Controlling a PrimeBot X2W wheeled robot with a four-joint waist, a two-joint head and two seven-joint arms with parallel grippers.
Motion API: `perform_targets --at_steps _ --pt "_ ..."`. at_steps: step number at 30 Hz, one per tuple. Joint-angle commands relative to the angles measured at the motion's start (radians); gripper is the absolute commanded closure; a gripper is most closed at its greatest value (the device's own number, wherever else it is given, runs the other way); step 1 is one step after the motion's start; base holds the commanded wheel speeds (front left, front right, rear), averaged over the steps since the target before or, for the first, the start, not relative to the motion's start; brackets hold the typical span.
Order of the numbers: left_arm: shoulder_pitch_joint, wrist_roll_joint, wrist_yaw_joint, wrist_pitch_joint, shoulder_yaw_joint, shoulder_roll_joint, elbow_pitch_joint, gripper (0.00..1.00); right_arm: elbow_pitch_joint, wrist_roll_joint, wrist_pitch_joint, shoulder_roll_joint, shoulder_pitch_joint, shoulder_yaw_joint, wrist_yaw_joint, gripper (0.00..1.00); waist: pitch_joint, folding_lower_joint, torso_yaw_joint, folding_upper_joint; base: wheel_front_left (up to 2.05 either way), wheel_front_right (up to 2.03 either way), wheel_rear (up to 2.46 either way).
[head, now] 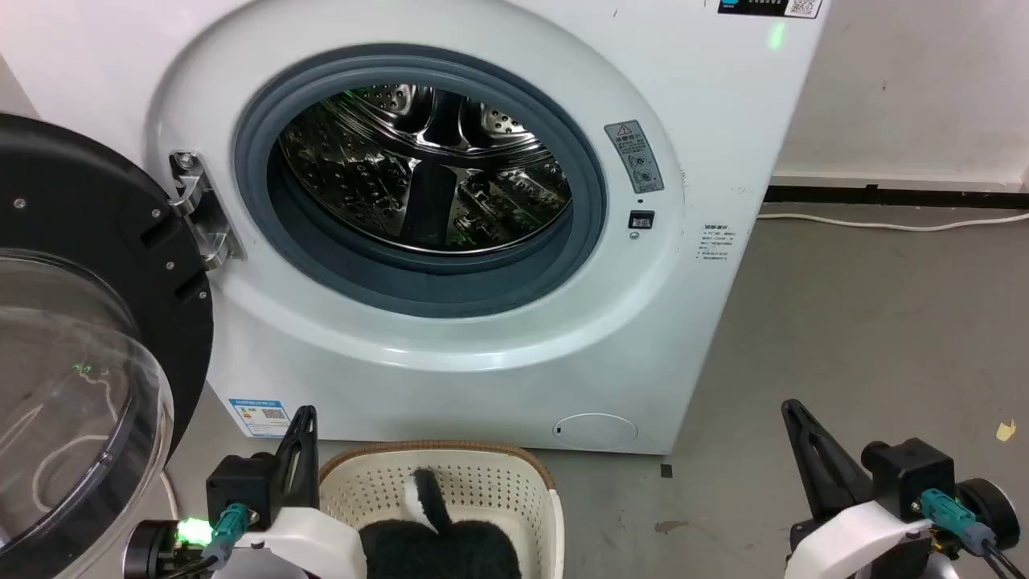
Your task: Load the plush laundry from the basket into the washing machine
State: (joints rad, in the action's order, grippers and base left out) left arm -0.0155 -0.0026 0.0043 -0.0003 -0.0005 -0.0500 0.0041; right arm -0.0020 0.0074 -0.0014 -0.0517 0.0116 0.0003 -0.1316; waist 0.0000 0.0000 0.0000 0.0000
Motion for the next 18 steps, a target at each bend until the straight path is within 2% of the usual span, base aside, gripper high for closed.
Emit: perform_targets --at_steps 1,18 --pt "0.015 0.003 -0.004 0.0 0.0 0.0 -0.004 1.0 0.002 -0.007 0.001 0.001 -0.012 0.0 0.001 1.0 0.0 0.0 0.0 0.0 0.0 0.0 0.0" --pt "0.015 0.003 -0.004 0.0 0.0 0.0 -0.004 1.0 0.002 -0.007 0.001 0.001 -0.012 0.0 0.001 1.0 0.0 0.0 0.0 0.0 0.0 0.0 0.0"
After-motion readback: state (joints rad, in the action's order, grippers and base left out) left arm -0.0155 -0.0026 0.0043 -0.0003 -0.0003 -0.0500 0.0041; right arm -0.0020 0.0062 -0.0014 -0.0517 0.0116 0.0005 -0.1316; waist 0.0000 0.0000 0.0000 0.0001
